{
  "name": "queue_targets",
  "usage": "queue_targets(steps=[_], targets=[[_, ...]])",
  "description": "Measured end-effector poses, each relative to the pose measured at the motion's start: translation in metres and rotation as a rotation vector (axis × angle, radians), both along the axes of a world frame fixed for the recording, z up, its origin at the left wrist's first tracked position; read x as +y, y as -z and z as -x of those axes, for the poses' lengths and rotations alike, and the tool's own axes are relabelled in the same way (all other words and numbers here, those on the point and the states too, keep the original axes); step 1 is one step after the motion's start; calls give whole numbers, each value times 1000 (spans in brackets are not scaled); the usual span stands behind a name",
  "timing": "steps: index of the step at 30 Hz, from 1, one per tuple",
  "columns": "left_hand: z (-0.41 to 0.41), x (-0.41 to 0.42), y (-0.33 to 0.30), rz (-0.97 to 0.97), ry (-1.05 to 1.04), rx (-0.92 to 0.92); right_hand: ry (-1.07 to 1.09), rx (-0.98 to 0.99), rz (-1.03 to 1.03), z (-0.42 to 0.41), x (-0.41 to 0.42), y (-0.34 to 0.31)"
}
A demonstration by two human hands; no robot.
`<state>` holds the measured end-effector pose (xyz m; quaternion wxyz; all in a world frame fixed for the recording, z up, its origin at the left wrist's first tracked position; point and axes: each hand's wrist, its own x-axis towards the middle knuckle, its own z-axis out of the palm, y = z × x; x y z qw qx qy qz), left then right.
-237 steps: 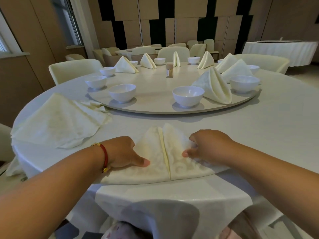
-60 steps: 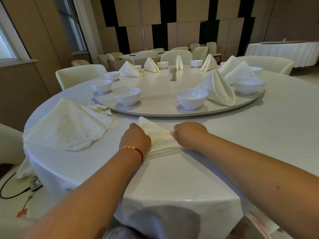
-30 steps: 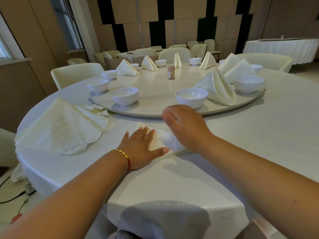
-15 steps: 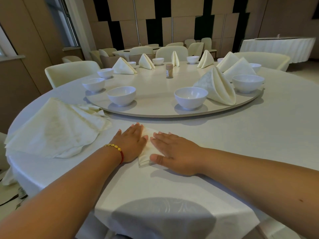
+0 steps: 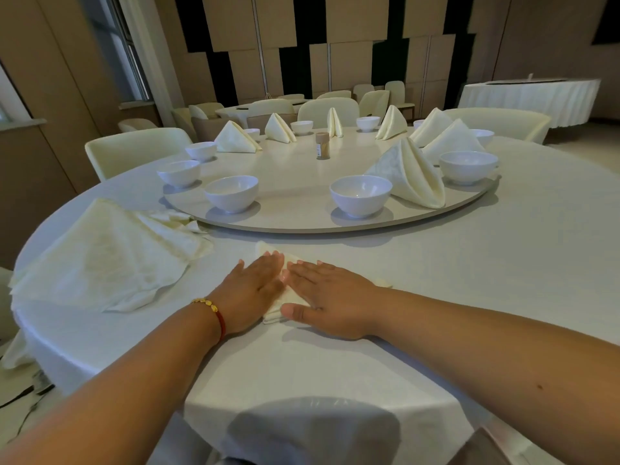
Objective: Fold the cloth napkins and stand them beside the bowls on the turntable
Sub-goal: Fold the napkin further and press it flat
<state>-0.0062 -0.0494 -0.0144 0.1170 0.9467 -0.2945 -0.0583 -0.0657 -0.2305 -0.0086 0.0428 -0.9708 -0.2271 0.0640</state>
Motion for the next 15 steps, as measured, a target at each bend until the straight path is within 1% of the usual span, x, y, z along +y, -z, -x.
queue_targets(steps=[3, 5, 7, 15], targets=[[6, 4, 0, -205, 13, -21, -22, 14, -9, 1, -4, -1], [6, 5, -1, -249, 19, -52, -50, 28, 4, 0, -12, -2], [6, 6, 0, -256, 24, -59, -62, 28, 24, 1, -24, -2], [2, 15, 2, -189, 62, -31, 1, 75, 28, 15, -69, -4]])
